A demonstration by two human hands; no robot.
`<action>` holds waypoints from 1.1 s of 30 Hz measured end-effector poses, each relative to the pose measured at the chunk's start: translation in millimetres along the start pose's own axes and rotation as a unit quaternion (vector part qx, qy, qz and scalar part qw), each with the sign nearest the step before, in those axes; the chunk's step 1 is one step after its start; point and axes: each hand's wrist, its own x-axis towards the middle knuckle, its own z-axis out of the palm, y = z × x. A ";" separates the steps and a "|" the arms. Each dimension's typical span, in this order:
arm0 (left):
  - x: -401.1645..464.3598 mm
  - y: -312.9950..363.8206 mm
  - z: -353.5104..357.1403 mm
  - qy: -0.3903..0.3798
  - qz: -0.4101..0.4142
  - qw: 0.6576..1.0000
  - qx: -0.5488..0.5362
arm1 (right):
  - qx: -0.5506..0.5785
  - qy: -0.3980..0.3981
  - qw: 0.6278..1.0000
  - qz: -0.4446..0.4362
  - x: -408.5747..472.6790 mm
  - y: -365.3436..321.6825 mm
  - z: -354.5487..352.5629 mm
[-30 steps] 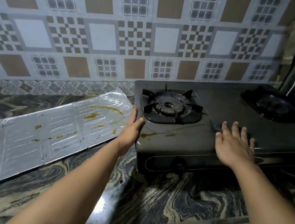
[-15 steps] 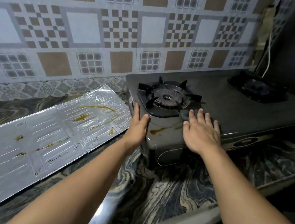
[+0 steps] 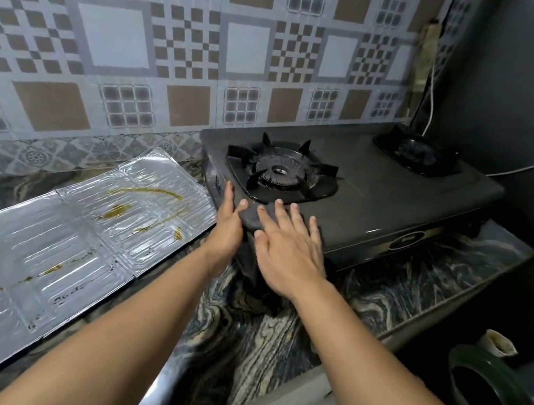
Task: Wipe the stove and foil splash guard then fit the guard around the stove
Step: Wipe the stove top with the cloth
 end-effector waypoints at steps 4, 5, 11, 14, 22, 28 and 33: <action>-3.5 -1.8 -3.6 -0.021 0.013 1.000 -0.016 | 0.014 0.022 0.997 -0.069 -13.7 9.7 4.1; -5.1 -1.8 -4.3 -0.024 0.017 0.999 -0.021 | 0.018 0.021 0.996 -0.086 -16.6 15.5 4.6; -10.3 2.8 -0.8 -0.008 0.022 0.999 0.023 | 0.020 -0.004 0.993 -0.119 -22.6 55.5 2.7; -9.8 2.2 -0.9 -0.004 0.027 1.000 0.011 | 0.008 -0.003 0.995 -0.102 -17.4 76.8 0.8; -10.5 0.4 -2.1 -0.005 0.020 0.999 0.031 | -0.032 -0.013 0.998 -0.046 -10.6 149.5 -6.1; -12.6 4.0 -3.6 0.012 -0.001 0.996 0.093 | -0.017 -0.011 0.999 -0.032 1.5 195.8 -14.2; -15.1 15.9 1.5 0.045 -0.006 0.984 0.173 | 0.017 0.016 0.999 -0.024 11.8 222.0 -16.1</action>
